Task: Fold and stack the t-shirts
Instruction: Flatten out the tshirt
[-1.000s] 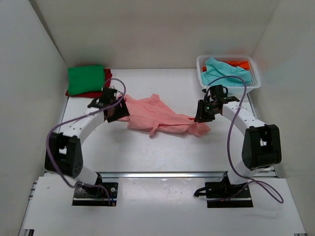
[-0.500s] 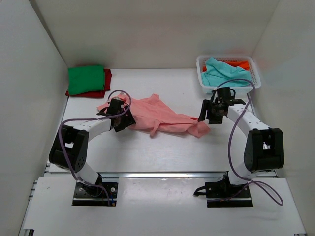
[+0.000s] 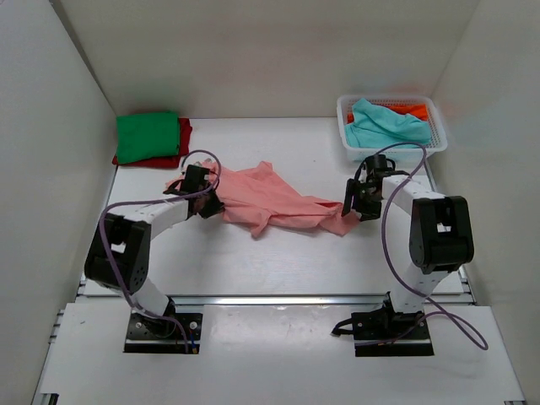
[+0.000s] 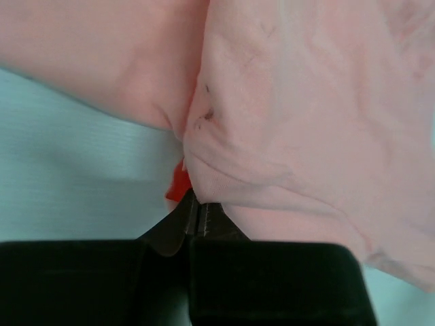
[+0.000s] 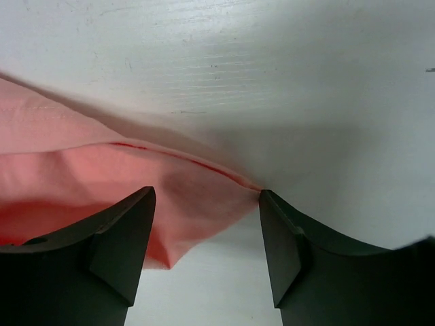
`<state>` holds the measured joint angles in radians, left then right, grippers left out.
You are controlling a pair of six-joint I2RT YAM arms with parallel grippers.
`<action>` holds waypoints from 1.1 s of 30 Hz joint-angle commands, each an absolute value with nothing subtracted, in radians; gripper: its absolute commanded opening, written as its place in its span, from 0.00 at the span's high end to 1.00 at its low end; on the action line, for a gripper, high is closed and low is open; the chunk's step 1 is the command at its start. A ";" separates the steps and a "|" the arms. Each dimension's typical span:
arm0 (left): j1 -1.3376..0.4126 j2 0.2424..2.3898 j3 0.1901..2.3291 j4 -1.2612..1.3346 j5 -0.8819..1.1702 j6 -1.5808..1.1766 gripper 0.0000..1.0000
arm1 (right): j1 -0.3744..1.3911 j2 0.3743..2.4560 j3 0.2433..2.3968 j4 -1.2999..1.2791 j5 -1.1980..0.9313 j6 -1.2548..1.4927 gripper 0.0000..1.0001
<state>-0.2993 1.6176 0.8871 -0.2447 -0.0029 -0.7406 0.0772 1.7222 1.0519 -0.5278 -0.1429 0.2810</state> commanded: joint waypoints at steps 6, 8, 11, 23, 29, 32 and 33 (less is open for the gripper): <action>-0.221 1.327 0.877 -0.348 0.061 -0.745 1.00 | 0.115 1.766 1.081 -0.581 -0.113 0.224 0.93; -0.207 1.279 0.906 -0.373 0.060 -0.781 1.00 | 0.118 1.749 1.114 -0.624 -0.147 0.218 1.00; -0.170 1.215 1.090 -0.451 0.057 -0.775 1.00 | 0.097 1.560 1.237 -0.614 -0.224 0.279 1.00; -0.141 1.335 1.971 -0.827 -0.043 -0.627 1.00 | 0.115 1.237 1.730 -0.727 -0.089 0.253 1.00; -0.160 1.183 1.974 -0.873 -0.161 -0.584 1.00 | 0.078 1.072 1.791 -0.727 -0.067 0.232 1.00; -0.144 1.195 2.029 -0.858 -0.181 -0.595 1.00 | 0.045 1.094 1.865 -0.703 -0.110 0.239 1.00; -0.149 1.210 2.042 -0.844 -0.176 -0.595 1.00 | 0.034 1.101 1.891 -0.695 -0.115 0.250 0.99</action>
